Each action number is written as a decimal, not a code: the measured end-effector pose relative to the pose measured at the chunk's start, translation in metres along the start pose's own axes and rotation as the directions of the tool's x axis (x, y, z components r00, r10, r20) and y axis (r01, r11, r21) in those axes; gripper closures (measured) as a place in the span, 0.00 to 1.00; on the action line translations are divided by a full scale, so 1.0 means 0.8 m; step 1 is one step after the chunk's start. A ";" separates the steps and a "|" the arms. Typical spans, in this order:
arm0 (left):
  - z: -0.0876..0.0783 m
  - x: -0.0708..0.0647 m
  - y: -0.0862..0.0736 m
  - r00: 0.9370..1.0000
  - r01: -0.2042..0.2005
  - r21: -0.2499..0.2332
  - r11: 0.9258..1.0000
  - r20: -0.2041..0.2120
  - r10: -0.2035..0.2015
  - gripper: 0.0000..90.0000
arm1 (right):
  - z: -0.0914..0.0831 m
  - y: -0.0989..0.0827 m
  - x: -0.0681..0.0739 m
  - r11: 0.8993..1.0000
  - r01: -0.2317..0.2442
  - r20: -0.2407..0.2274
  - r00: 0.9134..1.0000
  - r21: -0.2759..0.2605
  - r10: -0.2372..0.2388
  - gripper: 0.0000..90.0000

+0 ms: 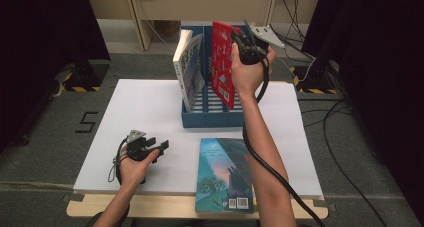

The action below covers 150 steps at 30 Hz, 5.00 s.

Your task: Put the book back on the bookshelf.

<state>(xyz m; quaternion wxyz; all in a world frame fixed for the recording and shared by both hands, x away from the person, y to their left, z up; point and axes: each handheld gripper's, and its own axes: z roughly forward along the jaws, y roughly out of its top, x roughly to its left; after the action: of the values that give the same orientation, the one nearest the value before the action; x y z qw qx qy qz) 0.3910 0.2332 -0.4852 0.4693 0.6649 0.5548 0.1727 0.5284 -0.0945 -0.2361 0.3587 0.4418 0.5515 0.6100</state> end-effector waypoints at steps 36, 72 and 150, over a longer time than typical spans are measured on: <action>0.005 0.002 -0.006 1.000 0.001 0.018 1.000 0.005 -0.001 0.41 | 0.062 -0.052 0.016 0.997 0.051 0.049 0.997 0.049 -0.054 0.90; 0.009 0.000 -0.010 1.000 -0.004 0.035 0.999 0.010 0.004 0.41 | 0.060 -0.078 0.020 0.997 0.082 0.027 0.996 -0.007 -0.082 0.90; 0.017 -0.001 -0.015 1.000 -0.007 0.063 0.998 0.026 0.005 0.40 | 0.104 -0.056 0.000 0.914 0.020 -0.003 1.000 0.406 -0.021 0.88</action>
<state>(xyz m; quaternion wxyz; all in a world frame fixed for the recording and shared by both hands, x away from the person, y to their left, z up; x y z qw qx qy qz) 0.3939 0.2260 -0.5015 0.4547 0.6831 0.5520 0.1479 0.6042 -0.0588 -0.2800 0.2660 0.5013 0.6703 0.4781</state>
